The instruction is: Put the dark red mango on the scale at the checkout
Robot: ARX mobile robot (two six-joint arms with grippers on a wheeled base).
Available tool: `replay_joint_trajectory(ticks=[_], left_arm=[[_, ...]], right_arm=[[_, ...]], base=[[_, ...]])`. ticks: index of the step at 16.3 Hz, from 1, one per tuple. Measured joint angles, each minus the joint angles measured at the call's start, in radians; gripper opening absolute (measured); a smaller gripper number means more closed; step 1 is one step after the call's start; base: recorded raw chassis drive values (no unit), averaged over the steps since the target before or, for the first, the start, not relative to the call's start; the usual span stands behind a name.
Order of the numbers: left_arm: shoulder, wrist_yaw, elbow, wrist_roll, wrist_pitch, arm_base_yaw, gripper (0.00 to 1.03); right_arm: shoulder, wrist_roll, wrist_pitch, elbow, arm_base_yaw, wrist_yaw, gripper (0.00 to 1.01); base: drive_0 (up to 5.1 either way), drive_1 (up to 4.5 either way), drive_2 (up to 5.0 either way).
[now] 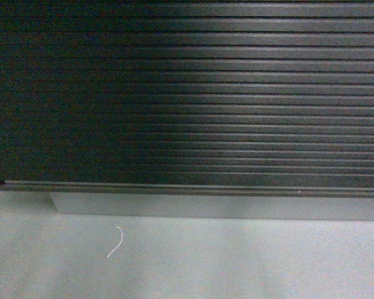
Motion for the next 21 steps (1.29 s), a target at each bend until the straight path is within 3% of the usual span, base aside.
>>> replay_joint_trajectory(ticks=[8, 21], left_arm=[[0.0, 0.0, 0.0, 0.0, -0.004, 0.0, 0.98], [0.0, 0.0, 0.0, 0.0, -0.001, 0.0, 0.98]], right_arm=[[0.0, 0.0, 0.0, 0.0, 0.0, 0.0, 0.98], [0.0, 0.0, 0.002, 0.0, 0.0, 0.0, 0.98]], base=[[0.0, 4.32, -4.3], [0.0, 0.0, 0.0]])
